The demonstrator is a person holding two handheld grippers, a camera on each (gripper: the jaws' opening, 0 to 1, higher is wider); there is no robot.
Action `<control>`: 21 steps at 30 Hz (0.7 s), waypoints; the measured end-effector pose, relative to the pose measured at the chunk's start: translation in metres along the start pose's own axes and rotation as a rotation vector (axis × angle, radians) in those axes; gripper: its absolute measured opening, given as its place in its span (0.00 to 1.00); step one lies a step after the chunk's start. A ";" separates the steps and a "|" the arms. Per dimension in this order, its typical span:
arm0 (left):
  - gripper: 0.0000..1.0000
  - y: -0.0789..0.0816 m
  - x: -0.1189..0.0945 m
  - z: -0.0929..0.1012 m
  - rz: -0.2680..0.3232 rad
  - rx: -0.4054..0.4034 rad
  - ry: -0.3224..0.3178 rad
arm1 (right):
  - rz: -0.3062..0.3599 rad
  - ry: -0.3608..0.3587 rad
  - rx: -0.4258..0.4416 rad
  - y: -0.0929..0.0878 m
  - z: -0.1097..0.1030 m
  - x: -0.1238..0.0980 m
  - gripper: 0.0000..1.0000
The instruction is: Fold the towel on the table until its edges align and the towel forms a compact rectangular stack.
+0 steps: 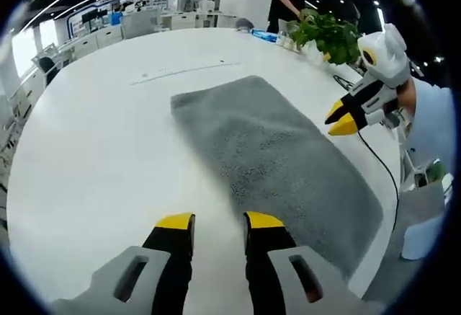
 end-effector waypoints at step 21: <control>0.33 -0.021 -0.038 0.028 0.026 0.217 -0.223 | -0.044 0.152 -0.171 -0.026 -0.042 -0.017 0.25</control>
Point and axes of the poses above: the point that each gripper's makers call its tool centre point, and the gripper's own axes: x roughly forward along the fingers, z roughly to its right, y roughly out of its top, the point moved 5 cm from there along -x, roughly backward along the fingers, and after that the axes turned 5 degrees about y, right-handed, at the moved point
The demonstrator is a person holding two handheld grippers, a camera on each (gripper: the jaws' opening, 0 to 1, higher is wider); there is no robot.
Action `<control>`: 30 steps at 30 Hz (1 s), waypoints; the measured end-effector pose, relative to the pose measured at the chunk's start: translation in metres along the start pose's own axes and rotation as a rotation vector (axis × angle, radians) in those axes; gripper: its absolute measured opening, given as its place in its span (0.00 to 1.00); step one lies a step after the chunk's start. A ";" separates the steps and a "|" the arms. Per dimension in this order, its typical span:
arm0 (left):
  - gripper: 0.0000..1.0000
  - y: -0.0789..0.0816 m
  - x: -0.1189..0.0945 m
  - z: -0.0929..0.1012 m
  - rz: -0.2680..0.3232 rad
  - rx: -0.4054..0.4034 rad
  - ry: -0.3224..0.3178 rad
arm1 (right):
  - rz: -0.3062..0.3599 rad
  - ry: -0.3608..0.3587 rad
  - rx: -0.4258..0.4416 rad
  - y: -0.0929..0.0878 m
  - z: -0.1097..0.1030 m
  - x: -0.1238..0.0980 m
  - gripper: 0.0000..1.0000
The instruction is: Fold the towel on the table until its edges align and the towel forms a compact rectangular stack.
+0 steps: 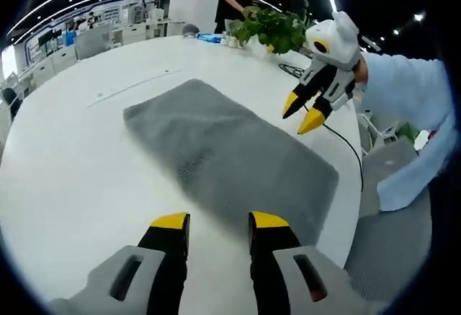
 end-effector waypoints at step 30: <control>0.30 -0.035 -0.013 0.080 -0.018 0.370 -0.276 | -0.004 0.142 -0.201 -0.027 -0.064 -0.001 0.24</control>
Point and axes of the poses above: the point that each gripper's makers call its tool centre point, and the gripper's own axes: x roughly forward along the fingers, z roughly to its right, y roughly out of its top, the point moved 5 cm from there along -x, roughly backward along the fingers, and after that the axes turned 5 degrees about y, right-handed, at the moved point
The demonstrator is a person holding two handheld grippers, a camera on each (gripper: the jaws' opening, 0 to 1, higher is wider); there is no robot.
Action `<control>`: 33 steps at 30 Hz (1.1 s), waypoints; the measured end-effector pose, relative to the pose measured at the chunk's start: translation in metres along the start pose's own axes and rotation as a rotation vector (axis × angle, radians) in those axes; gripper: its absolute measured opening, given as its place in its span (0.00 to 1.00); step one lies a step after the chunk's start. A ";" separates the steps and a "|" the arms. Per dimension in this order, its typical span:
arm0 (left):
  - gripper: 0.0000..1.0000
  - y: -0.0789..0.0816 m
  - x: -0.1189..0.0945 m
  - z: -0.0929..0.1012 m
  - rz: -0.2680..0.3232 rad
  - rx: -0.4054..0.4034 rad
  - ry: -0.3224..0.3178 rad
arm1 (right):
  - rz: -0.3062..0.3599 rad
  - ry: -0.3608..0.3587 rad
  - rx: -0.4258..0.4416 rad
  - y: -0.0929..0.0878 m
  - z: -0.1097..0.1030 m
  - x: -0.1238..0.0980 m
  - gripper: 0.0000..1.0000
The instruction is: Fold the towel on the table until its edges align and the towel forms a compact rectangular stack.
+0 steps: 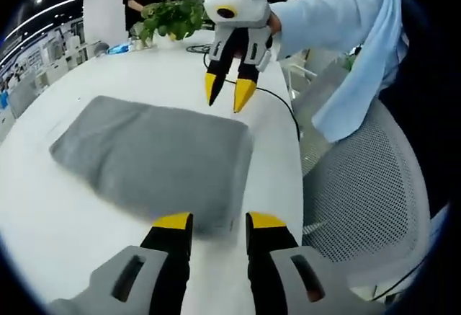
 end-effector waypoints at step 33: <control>0.34 -0.019 0.025 0.007 -0.167 0.121 -0.041 | -0.199 0.058 -0.339 -0.023 -0.014 0.031 0.32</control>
Point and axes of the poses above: the point that each gripper's makers call its tool centre point, and the gripper's own axes: x roughly forward along the fingers, z roughly to its right, y roughly out of its top, the point moved 5 cm from there along -x, roughly backward along the fingers, and after that the axes turned 5 degrees about y, right-handed, at the moved point
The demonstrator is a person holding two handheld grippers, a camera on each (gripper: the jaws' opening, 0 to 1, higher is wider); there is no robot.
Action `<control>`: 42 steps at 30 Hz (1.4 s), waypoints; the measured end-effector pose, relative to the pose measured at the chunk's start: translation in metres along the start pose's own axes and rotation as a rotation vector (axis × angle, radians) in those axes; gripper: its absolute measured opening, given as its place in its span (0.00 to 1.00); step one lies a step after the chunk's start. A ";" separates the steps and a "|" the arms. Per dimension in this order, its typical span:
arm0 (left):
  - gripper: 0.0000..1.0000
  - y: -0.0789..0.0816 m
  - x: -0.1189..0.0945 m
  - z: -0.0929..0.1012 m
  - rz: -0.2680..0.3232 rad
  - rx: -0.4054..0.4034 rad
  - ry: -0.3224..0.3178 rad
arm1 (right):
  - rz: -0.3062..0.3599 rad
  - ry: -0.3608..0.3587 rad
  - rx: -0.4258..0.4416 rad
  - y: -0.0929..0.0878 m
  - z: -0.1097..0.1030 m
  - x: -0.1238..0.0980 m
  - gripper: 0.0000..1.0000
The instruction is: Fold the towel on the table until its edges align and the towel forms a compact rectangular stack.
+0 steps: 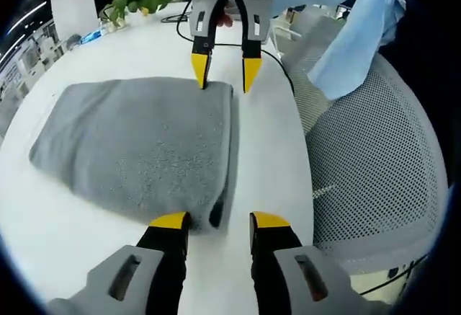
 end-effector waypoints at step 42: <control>0.28 0.001 0.003 -0.004 -0.033 0.003 0.017 | -0.131 -0.061 -0.222 -0.001 0.003 0.010 0.21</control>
Point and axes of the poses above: the point that each gripper's makers call its tool centre point, and the gripper's own axes: x roughly forward along the fingers, z roughly to its right, y roughly out of its top, the point moved 5 cm from there along -x, roughly backward along the fingers, and after that the axes turned 5 degrees about y, right-handed, at the moved point
